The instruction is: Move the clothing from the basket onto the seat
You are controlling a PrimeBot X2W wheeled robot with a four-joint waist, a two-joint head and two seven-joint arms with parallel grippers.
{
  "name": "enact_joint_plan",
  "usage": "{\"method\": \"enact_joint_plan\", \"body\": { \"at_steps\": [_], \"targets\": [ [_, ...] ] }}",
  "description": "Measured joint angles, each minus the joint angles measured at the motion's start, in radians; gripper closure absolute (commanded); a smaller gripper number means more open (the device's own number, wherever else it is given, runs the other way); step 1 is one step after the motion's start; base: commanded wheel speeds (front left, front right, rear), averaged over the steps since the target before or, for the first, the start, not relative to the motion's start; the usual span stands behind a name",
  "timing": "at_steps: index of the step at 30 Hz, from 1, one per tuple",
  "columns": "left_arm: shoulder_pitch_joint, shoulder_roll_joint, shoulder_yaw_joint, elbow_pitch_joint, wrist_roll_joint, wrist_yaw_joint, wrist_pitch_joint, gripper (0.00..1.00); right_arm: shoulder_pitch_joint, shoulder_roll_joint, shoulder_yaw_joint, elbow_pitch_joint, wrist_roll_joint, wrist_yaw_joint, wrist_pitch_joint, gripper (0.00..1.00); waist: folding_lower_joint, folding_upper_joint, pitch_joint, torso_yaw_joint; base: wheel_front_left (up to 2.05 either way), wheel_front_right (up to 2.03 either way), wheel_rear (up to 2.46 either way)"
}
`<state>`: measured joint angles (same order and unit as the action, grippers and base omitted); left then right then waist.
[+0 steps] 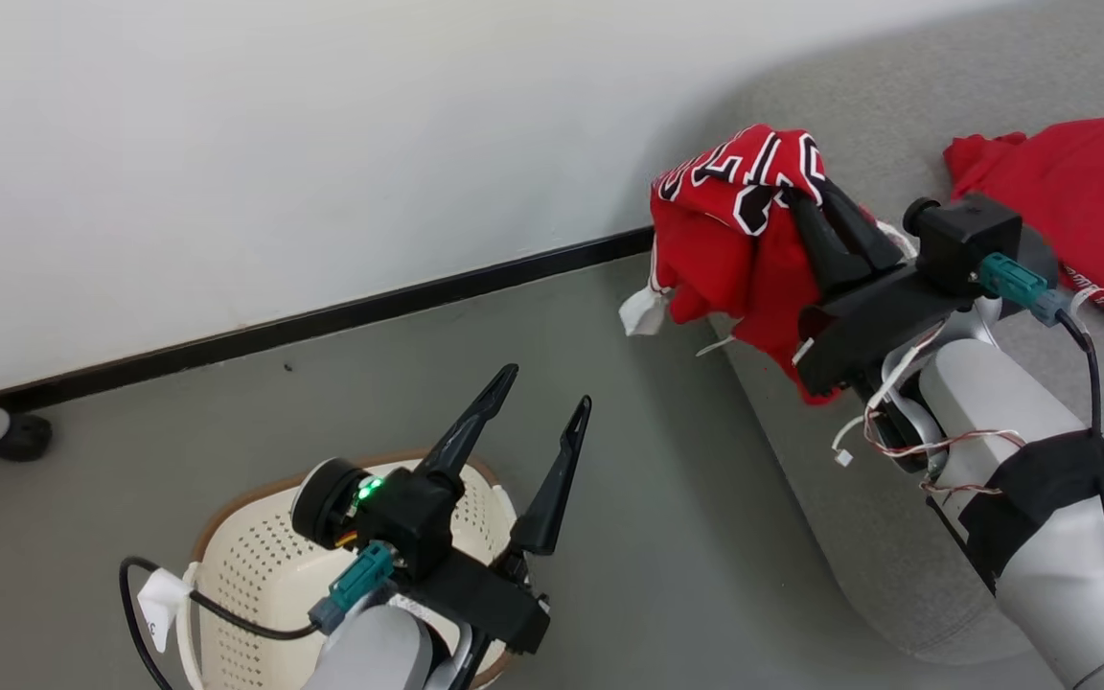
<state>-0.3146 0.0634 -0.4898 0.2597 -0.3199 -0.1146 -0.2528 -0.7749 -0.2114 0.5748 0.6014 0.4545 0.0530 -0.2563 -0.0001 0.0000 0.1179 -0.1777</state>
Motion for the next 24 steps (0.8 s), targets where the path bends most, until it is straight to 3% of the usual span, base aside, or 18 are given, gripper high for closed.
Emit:
{"method": "enact_joint_plan", "body": {
  "at_steps": [24],
  "targets": [
    [0.0, 0.0, -0.038, -0.003, 0.007, -0.009, 0.0, 0.0, -0.013, -0.057, -0.059, -0.065, -0.035, 0.0, 0.0, 1.0, 0.0001, 0.0, 0.012, -0.305, 0.0, 0.0, 0.0]
  ]
}}
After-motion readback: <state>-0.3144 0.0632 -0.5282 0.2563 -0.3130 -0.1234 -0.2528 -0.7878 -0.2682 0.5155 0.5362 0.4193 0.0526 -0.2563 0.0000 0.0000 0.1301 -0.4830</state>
